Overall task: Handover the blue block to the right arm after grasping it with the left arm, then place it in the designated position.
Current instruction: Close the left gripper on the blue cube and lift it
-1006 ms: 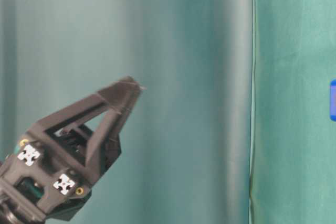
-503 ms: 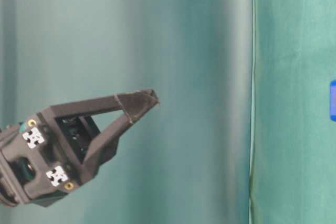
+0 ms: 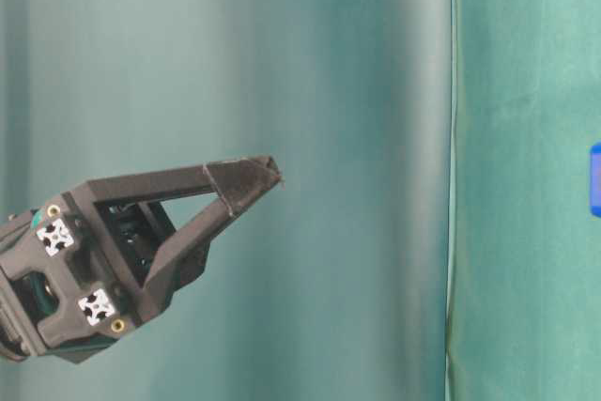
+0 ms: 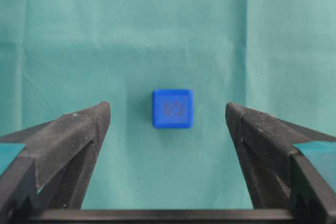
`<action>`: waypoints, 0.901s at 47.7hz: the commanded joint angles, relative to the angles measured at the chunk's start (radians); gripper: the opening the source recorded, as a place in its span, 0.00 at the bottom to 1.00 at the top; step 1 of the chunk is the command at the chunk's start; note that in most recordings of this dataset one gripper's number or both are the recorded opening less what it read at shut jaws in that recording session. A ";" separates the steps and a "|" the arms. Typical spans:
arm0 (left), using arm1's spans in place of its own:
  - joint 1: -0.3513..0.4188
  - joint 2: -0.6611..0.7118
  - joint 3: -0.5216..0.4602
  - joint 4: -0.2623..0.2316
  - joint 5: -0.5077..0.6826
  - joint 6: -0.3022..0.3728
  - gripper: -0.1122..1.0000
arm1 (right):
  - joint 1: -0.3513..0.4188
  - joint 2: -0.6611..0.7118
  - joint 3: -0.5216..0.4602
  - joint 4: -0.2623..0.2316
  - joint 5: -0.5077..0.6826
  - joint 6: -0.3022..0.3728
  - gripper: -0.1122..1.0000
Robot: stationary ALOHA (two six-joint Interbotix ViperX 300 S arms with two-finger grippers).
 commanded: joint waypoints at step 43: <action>-0.008 -0.012 -0.003 0.000 -0.028 -0.002 1.00 | 0.000 0.008 -0.025 0.000 0.000 0.000 0.95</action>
